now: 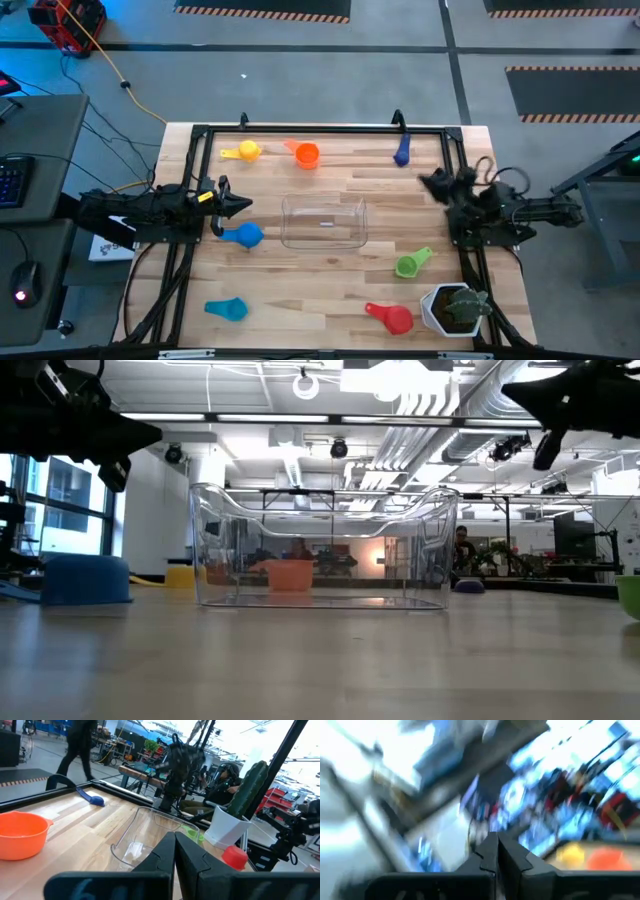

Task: Nest measuring cups in basket
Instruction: Prepare the orange measuring cup

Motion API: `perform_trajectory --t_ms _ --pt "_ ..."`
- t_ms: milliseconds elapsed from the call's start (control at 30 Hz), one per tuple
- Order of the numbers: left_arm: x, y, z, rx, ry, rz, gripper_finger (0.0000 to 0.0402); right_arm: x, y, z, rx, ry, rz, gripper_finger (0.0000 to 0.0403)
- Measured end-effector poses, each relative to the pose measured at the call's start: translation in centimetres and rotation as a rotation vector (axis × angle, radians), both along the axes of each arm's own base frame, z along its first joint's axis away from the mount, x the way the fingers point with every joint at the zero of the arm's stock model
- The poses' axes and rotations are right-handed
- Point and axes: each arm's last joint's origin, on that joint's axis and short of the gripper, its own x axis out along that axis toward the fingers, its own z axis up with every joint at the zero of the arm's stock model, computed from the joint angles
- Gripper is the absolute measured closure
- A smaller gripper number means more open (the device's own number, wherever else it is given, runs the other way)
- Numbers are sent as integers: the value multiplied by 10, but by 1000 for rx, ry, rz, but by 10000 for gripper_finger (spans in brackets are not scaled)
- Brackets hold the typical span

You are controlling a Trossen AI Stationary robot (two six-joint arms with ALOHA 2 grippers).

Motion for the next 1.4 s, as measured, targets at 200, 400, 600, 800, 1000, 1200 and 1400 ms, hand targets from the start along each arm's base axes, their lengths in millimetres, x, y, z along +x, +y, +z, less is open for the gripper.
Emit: perform_trajectory --t_ms 200,400,600,800,1000,1200,1400 --pt "0 0 0 0 -1 0 401 -7 -2 37 19 -97 -68 348" --pt "0 0 0 0 0 0 401 22 -2 74 21 170 -89 238" --pt "0 0 0 0 0 0 401 76 1 92 17 445 -66 157" --pt "0 0 0 0 -1 0 401 120 2 101 32 599 -80 135" --pt "-1 0 7 -19 -71 -1 401 141 3 122 112 629 -79 135" --pt "-8 4 34 -213 -389 79 401 150 3 144 93 602 -80 135" --pt "-11 8 74 -250 -382 216 363 153 3 151 33 607 -94 135"
